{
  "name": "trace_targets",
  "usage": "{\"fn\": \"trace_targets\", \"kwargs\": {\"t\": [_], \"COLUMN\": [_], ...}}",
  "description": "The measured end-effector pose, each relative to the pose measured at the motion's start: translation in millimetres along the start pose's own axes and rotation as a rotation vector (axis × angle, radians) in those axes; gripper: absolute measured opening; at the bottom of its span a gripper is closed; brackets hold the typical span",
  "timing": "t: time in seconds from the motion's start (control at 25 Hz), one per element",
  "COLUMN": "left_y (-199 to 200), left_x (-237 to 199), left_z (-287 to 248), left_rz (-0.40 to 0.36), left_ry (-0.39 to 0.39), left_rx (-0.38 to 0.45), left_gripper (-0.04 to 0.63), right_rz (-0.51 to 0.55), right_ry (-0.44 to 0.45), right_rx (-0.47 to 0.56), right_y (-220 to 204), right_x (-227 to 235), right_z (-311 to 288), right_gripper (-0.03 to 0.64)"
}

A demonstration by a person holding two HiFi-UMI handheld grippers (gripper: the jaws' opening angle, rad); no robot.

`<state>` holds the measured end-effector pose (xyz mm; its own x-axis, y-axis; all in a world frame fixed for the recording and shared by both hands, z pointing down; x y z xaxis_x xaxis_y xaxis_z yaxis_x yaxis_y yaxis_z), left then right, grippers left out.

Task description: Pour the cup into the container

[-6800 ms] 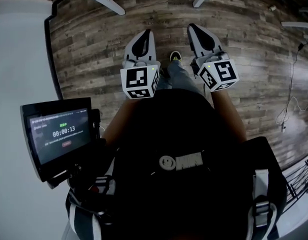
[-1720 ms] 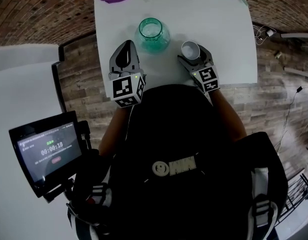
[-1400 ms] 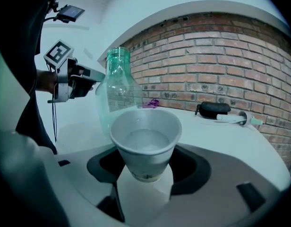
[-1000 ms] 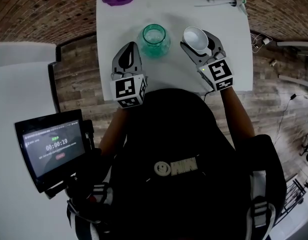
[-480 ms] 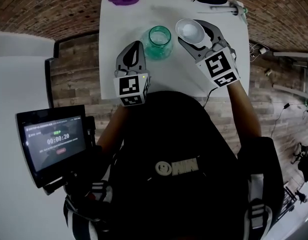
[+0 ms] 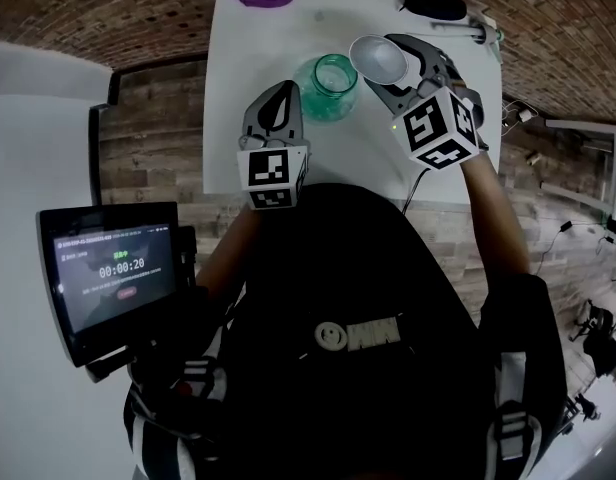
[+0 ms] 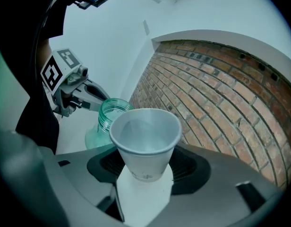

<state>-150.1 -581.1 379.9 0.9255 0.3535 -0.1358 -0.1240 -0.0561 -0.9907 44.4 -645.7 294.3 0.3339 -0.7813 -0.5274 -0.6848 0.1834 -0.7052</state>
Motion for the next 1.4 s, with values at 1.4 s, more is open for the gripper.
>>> {"fn": "trace_targets", "kwargs": {"t": [1.4], "left_y": [0], "left_x": [2], "left_z": [-3], "left_rz": [0.001], "left_ry": [0.01], "left_rx": [0.034], "left_gripper": [0.0], "right_rz": [0.336], "right_ry": [-0.014], "right_rx": [-0.108], "right_y": [15], "right_x": [-5], "right_z": [-5], "right_gripper": [0.277]}}
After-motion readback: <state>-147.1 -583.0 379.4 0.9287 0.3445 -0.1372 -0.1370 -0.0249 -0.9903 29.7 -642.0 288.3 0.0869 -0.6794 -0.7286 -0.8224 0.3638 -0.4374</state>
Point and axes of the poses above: the fingertips, and each gripper's own axes: z backward along the fingers, x to its right, y out of its top, the point moved 10 cm from there along z, backward along the fingers, and after that the axes turned 15 degrees about x, right-handed, at the moved point
